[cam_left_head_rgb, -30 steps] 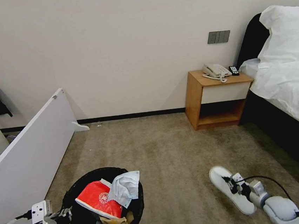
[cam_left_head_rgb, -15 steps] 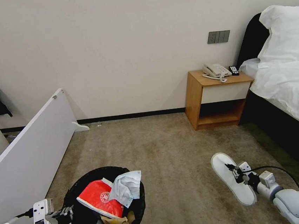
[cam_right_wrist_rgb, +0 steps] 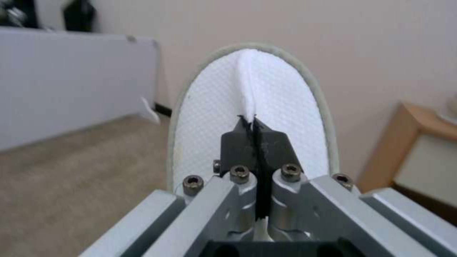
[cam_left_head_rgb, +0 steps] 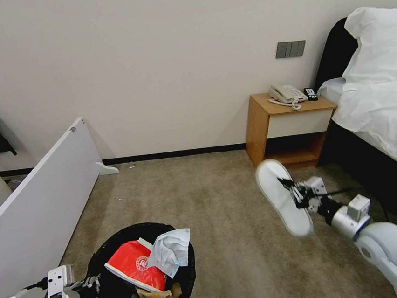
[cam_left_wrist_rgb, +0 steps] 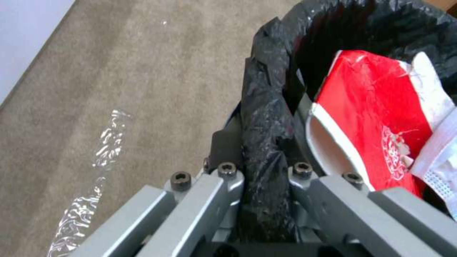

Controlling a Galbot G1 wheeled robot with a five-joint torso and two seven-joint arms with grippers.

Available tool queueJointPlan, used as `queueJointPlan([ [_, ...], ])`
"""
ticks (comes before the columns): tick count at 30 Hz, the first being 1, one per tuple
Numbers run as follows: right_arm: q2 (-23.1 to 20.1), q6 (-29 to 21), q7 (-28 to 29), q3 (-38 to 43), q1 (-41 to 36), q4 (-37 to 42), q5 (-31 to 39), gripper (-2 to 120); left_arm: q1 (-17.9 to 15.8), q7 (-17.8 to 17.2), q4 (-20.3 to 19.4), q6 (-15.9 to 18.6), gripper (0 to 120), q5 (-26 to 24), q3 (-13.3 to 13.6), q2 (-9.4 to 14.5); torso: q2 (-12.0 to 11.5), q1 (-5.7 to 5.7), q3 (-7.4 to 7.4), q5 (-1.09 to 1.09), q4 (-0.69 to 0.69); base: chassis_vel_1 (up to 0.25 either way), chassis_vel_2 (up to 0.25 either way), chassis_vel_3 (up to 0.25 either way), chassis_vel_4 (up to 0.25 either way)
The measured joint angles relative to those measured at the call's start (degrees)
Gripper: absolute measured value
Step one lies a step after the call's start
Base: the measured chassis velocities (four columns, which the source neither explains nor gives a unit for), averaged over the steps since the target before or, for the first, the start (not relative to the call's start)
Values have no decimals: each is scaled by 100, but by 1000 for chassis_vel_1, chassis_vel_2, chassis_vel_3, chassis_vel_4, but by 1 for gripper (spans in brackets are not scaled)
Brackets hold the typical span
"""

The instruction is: Pick up the trash bin, then pick up the garbage from the floor and place it into the trash bin.

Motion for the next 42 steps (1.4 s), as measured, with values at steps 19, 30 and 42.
queueJointPlan([
  [19,355,-319,201,-1676,2327,776,1976,0,20,7,1,0,4,131,104,-37,0,0,0,-2,3,0,0,0,0],
  [30,653,-301,225,-2736,3183,556,2268,0,-11,6,1,0,4,136,108,-11,0,0,0,-1,-1,0,0,0,0],
  [42,990,-289,297,-3661,3543,192,2288,0,-44,3,-10,0,4,120,105,28,0,0,0,0,0,0,0,0,0],
])
